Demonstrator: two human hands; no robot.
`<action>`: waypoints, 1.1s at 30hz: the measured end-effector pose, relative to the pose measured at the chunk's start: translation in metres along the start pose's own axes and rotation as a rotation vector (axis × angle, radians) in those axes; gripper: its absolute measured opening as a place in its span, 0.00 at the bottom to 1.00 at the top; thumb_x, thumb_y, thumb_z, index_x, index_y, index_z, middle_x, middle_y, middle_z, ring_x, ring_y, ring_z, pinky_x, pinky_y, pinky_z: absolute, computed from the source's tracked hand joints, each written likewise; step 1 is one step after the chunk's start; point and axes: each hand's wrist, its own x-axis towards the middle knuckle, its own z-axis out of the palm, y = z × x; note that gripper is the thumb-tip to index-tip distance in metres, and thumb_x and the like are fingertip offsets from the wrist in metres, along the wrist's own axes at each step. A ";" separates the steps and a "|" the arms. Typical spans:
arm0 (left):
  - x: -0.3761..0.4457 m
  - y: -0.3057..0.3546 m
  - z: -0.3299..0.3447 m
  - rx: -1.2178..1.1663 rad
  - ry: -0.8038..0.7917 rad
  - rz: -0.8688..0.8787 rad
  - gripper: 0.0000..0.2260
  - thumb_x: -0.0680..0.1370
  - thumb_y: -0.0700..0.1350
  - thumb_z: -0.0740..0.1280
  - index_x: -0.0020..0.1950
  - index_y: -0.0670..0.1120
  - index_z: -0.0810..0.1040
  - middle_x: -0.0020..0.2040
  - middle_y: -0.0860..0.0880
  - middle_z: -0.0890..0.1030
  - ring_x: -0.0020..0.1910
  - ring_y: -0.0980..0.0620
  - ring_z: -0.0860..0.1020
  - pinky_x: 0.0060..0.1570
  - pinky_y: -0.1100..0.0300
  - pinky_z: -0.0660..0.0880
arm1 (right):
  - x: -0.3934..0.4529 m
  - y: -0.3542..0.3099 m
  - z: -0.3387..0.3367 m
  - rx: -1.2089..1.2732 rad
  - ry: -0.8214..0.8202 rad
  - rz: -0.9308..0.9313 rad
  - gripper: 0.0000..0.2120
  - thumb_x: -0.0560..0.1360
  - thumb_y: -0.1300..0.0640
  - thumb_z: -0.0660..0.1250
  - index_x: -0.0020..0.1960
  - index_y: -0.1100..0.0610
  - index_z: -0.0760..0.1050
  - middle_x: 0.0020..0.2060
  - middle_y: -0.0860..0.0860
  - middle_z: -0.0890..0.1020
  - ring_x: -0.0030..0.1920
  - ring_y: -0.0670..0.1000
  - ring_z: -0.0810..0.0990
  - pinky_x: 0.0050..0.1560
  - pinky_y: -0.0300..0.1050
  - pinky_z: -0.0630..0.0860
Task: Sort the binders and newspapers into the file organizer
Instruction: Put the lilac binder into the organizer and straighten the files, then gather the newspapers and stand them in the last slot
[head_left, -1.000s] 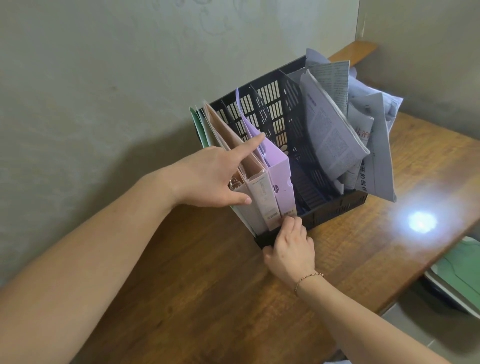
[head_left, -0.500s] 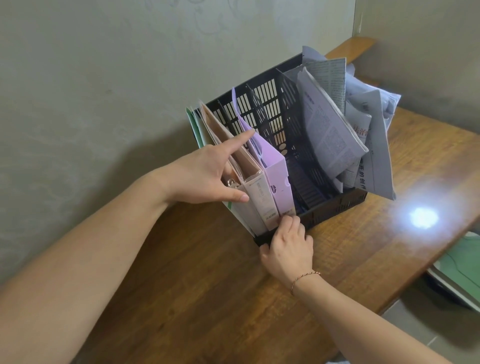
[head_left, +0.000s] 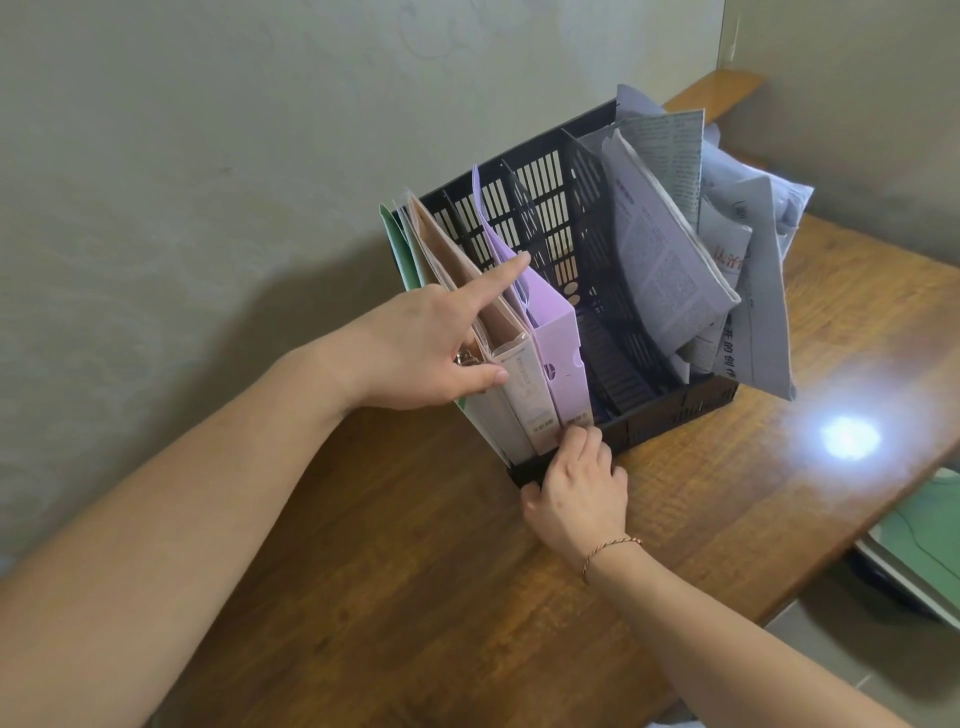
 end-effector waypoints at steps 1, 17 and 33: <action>0.000 0.001 0.001 -0.014 0.004 0.004 0.43 0.77 0.50 0.70 0.80 0.56 0.43 0.25 0.53 0.66 0.26 0.60 0.71 0.31 0.72 0.68 | 0.000 0.000 0.000 0.000 -0.004 0.003 0.28 0.71 0.46 0.66 0.66 0.55 0.60 0.63 0.52 0.67 0.62 0.54 0.69 0.62 0.51 0.69; -0.013 -0.008 -0.009 0.109 0.144 0.126 0.43 0.72 0.58 0.72 0.80 0.59 0.50 0.43 0.59 0.79 0.40 0.60 0.75 0.54 0.63 0.73 | 0.000 0.006 0.002 0.003 0.017 -0.026 0.29 0.69 0.48 0.66 0.65 0.55 0.61 0.62 0.52 0.68 0.61 0.54 0.70 0.60 0.52 0.69; -0.027 -0.030 0.052 -0.258 0.610 0.009 0.37 0.77 0.71 0.44 0.77 0.49 0.63 0.77 0.54 0.65 0.79 0.54 0.56 0.76 0.38 0.51 | 0.014 0.112 -0.072 0.019 0.145 -0.143 0.22 0.68 0.56 0.74 0.60 0.51 0.73 0.58 0.49 0.74 0.57 0.53 0.75 0.57 0.46 0.75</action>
